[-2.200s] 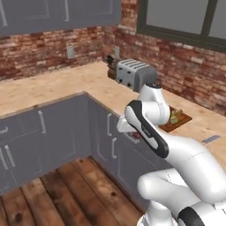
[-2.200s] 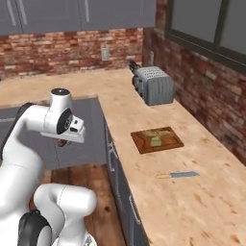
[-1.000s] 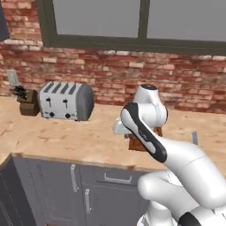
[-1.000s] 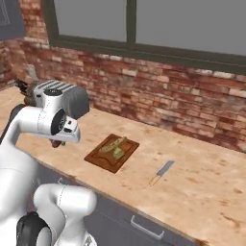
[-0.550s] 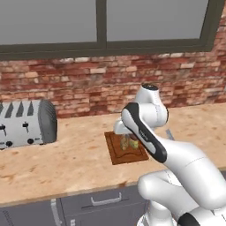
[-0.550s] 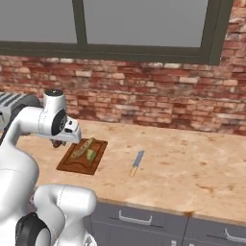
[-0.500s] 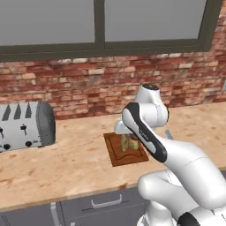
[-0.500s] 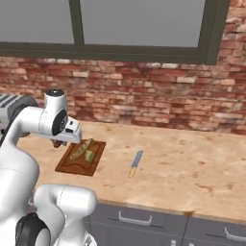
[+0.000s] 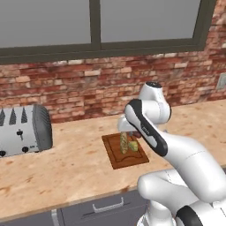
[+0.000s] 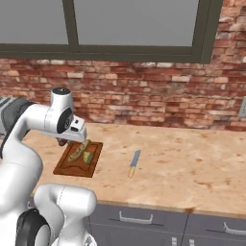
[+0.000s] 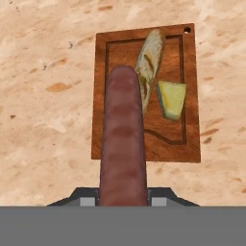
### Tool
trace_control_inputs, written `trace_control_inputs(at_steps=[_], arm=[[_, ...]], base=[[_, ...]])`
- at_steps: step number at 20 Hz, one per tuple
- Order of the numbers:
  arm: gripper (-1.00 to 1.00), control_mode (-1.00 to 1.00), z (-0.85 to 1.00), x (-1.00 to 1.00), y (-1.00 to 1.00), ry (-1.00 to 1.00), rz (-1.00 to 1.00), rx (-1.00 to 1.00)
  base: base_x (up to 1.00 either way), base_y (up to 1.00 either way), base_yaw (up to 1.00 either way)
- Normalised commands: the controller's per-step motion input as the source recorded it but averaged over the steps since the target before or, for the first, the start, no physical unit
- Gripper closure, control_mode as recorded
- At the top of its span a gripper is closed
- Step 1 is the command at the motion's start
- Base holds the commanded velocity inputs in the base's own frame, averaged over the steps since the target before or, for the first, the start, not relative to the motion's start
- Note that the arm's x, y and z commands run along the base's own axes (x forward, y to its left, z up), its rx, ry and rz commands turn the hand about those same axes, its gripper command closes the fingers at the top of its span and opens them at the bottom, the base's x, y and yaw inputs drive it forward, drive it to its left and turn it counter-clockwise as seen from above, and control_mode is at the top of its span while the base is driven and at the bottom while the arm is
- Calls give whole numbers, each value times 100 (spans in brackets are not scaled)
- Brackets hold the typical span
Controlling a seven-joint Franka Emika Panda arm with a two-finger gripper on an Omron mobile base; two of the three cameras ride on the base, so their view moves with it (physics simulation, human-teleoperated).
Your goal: Retrieve the sausage and cheese from the fridge and place them on the cutting board on the counter.
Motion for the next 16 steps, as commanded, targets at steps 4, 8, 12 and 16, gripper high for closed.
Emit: trace_control_inputs(at_steps=[4, 8, 12, 16], arm=[[100, 100, 0, 0, 0, 0, 0, 0], [100, 100, 0, 0, 0, 0, 0, 0], [100, 100, 0, 0, 0, 0, 0, 0], [100, 100, 0, 0, 0, 0, 0, 0]], base=[[9, 12, -1], [0, 0, 0], [0, 0, 0], [0, 0, 0]])
